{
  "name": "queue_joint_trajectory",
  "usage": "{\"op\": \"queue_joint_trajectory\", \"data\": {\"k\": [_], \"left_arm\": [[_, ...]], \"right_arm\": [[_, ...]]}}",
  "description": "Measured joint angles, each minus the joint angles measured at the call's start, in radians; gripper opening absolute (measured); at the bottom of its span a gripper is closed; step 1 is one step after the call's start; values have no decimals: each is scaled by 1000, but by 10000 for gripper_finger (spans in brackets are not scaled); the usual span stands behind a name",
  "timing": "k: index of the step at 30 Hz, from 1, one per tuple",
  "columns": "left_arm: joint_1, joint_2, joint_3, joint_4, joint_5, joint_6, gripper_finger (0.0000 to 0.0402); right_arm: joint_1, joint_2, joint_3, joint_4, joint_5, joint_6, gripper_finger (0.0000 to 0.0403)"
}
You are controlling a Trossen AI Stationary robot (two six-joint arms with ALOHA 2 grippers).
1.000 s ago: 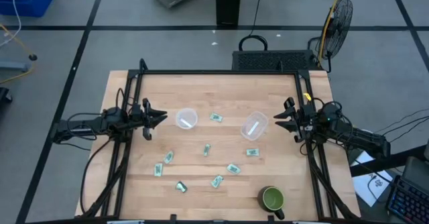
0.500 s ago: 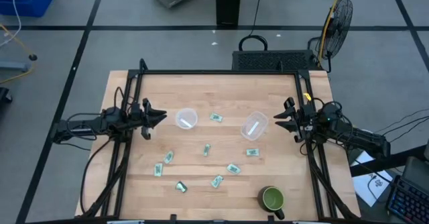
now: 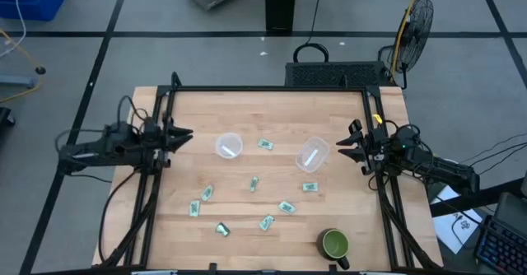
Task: Pick and place Stevia / Truvia into bins
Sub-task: Put the white stevia packet into the left transparent container
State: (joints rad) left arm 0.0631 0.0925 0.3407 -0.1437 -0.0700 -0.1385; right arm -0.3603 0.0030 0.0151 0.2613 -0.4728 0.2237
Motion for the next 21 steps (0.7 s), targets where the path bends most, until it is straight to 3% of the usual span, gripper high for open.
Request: {"op": "queue_joint_trajectory", "data": {"k": [4, 10, 21], "left_arm": [[0, 124, 158, -109, -81, 50, 88], [0, 312, 292, -114, -125, 172, 88], [0, 557, 361, 65, -215, 360, 88]], "right_arm": [[0, 0, 0, 0, 0, 0, 102], [0, 0, 0, 0, 0, 0, 102], [0, 0, 0, 0, 0, 0, 102]]}}
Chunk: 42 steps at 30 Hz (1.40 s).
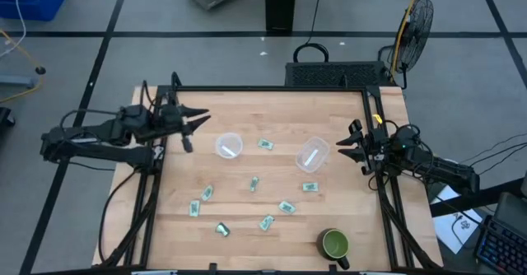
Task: Pick and place Stevia / Truvia into bins
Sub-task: Put the white stevia packet into the left transparent container
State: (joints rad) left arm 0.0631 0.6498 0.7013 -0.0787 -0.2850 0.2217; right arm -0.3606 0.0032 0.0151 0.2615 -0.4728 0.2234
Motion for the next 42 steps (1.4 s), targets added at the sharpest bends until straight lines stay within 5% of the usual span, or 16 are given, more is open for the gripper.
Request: {"op": "queue_joint_trajectory", "data": {"k": [10, 15, 19, 42], "left_arm": [[5, 117, 0, 134, -12, 107, 88], [51, 140, 72, 49, -163, -99, 88], [92, 175, 155, -116, -179, -173, 88], [146, 313, 195, -208, 7, -250, 88]], "right_arm": [[0, 0, 0, 0, 0, 0, 102], [0, 0, 0, 0, 0, 0, 102], [0, 0, 0, 0, 0, 0, 102], [0, 0, 0, 0, 0, 0, 102]]}}
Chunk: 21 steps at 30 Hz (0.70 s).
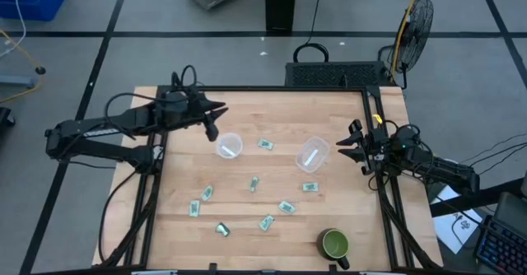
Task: Pick and place Stevia / Truvia into bins
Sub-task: Put the white stevia packet into the left transparent container
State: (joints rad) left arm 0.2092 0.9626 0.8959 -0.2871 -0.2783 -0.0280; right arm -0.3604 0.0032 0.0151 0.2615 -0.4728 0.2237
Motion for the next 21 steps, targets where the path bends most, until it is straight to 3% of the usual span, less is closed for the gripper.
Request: {"op": "queue_joint_trajectory", "data": {"k": [4, 10, 21], "left_arm": [[0, 0, 0, 12, 0, 2, 88], [0, -1, 0, 95, 0, -48, 88], [-1, 0, 0, 178, 0, -46, 88]], "right_arm": [[0, 0, 0, 1, 0, -3, 102], [-5, 0, 0, 100, 1, -327, 102], [-5, 1, 0, 181, 1, -355, 102]]}}
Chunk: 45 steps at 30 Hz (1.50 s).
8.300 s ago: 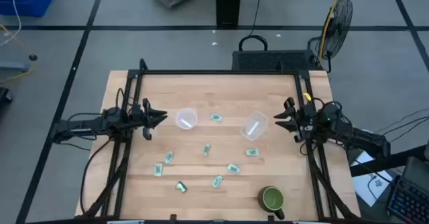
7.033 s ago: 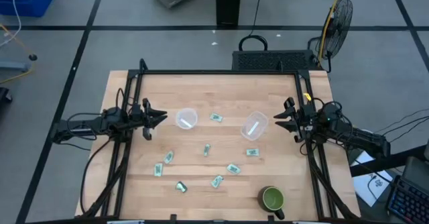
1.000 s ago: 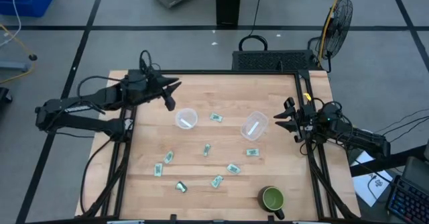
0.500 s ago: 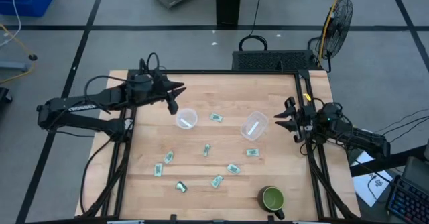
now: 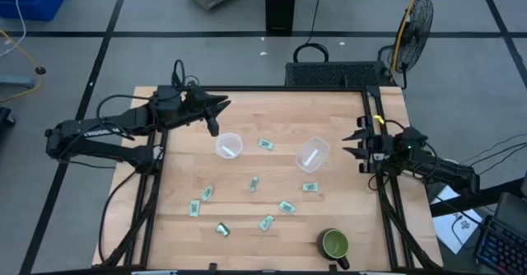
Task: Pick and place Stevia / Truvia into bins
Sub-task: Put the white stevia packet into the left transparent container
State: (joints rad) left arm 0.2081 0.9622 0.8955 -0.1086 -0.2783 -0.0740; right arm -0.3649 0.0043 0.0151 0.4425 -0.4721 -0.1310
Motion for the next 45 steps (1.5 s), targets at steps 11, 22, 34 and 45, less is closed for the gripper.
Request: {"op": "queue_joint_trajectory", "data": {"k": [11, 22, 34, 45], "left_arm": [[0, 0, 0, 15, 0, -3, 88], [0, 0, 0, 15, -1, 91, 88], [7, 0, 0, -17, -80, 7, 88], [7, 0, -1, -143, -10, 69, 88]], "right_arm": [[0, -1, 0, 242, -1, 375, 102], [0, 76, 50, 248, 158, 513, 102], [5, 538, 371, 112, 127, 512, 102], [47, 1032, 615, -43, 128, 468, 102]]}}
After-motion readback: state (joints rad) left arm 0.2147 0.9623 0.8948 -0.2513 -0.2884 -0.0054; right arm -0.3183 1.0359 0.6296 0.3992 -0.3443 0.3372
